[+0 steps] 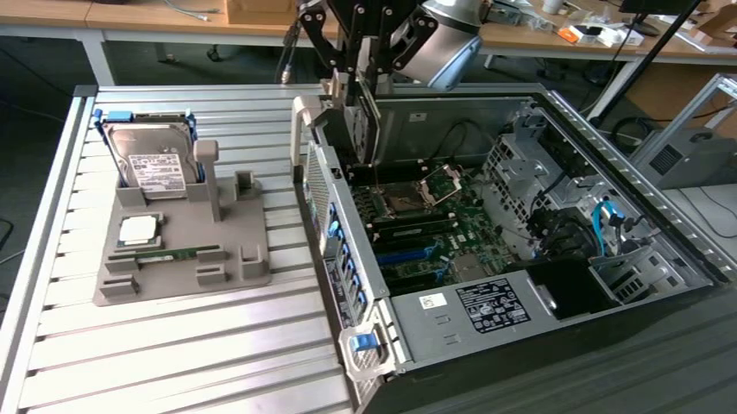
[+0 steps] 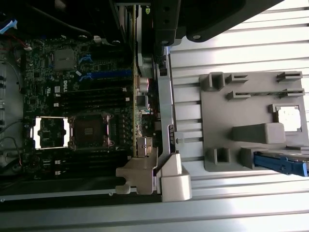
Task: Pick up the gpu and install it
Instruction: 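Pick up the gpu and move the gpu toward the slot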
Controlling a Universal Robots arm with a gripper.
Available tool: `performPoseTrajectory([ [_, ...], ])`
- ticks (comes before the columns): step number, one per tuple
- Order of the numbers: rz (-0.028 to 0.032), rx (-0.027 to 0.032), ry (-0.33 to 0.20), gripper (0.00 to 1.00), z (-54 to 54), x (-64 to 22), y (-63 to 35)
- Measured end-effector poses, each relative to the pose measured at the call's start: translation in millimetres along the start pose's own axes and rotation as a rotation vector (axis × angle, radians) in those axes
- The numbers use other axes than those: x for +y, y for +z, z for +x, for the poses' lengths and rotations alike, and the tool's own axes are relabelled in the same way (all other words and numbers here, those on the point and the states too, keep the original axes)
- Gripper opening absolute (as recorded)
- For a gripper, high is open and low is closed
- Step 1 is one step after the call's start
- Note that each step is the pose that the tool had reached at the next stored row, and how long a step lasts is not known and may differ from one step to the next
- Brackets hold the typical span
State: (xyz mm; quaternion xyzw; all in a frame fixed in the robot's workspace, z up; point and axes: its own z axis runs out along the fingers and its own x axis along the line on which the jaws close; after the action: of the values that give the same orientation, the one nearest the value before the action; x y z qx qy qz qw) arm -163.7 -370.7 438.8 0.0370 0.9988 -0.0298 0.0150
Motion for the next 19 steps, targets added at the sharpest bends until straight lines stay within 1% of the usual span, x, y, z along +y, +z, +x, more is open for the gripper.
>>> performPoseTrajectory([
  [4,0.0008,0.0,0.0,0.27,-3.9,0.3,0.7],
  [7,0.0011,-0.0001,0.0,0.27,-11.9,0.9,1.4],
  [9,0.0012,-0.0001,0.0,0.27,-19.6,1.5,2.0],
  [10,0.0015,0.0,0.0,0.27,-21.4,1.7,2.2],
  [12,0.0015,-0.0001,0.0,0.27,-30.5,2.4,3.4],
  [19,0.0016,-0.0001,0.0,0.27,-35.2,2.8,3.9],
])
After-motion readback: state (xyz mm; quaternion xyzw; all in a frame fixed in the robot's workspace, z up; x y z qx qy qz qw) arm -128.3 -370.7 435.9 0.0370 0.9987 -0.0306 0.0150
